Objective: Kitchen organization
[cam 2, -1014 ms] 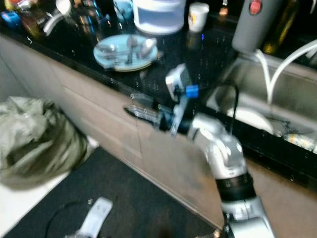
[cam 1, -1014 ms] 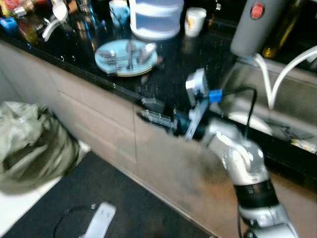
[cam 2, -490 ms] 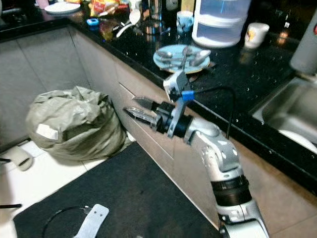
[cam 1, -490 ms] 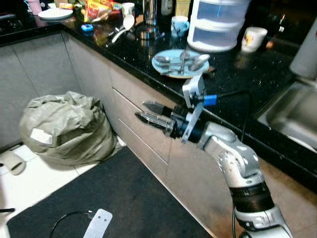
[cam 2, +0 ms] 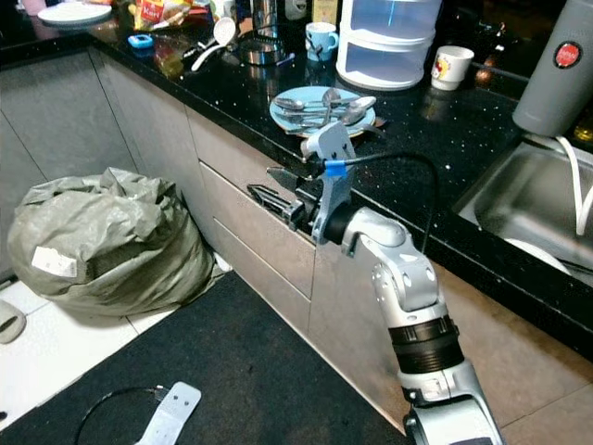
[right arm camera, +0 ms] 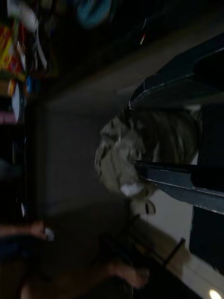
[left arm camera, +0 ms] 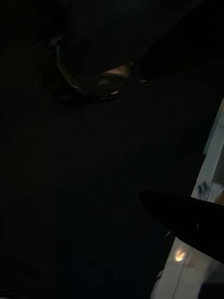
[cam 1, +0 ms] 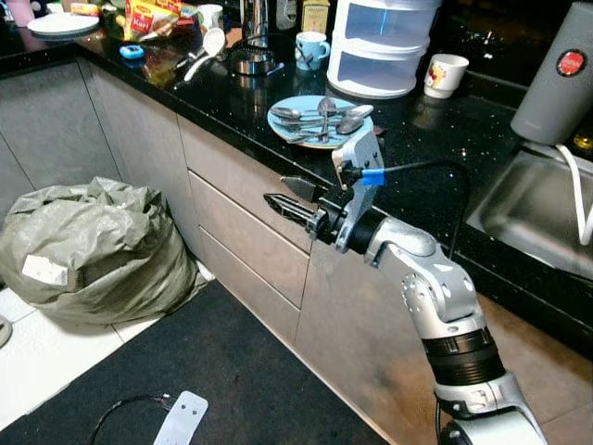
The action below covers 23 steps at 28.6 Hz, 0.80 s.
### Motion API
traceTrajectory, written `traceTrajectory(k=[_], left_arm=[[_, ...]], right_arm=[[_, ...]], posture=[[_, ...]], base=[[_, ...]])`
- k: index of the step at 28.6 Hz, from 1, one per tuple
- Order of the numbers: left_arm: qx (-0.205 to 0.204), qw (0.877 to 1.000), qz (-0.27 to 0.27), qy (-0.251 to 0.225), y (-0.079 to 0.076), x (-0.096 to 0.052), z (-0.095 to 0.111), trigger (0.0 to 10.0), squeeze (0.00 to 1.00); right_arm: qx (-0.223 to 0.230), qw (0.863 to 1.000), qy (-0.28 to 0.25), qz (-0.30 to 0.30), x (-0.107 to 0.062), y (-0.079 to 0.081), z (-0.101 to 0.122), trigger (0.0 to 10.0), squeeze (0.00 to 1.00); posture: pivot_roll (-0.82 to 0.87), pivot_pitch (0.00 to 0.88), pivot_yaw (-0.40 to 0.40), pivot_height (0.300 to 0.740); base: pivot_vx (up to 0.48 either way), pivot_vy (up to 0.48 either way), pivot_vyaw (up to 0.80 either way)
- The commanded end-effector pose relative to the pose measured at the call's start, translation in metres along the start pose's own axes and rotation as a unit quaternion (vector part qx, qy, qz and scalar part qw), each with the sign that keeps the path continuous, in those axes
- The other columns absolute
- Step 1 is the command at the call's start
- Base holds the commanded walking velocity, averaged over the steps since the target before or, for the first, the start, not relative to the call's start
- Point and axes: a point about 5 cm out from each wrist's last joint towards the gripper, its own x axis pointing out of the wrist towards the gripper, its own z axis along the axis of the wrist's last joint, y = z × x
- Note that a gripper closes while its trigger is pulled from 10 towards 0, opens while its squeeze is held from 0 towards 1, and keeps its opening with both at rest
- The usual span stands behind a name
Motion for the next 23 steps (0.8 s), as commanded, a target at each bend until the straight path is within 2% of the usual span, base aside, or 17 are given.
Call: traceTrajectory(k=[1,14,23], left_arm=[[0.006,1.0,-0.001,0.003,0.0,0.0,-0.001,10.0,0.0],[0.008,1.0,-0.002,0.003,0.0,0.0,-0.001,10.0,0.0],[0.01,1.0,-0.002,0.004,0.0,0.0,-0.001,10.0,0.0]], right_arm=[[-0.009,1.0,0.007,-0.009,-0.001,-0.004,-0.002,10.0,0.0],[-0.025,1.0,-0.002,-0.008,0.005,-0.002,0.005,10.0,0.0],[-0.045,0.997,0.015,-0.055,0.013,-0.007,0.007,10.0,0.0]], posture=[[-0.01,0.0,-0.028,0.74],[0.0,0.0,-0.031,0.74],[0.0,0.0,-0.029,0.74]], base=[[0.315,0.0,0.0],[0.317,0.0,0.0],[0.314,0.0,0.0]])
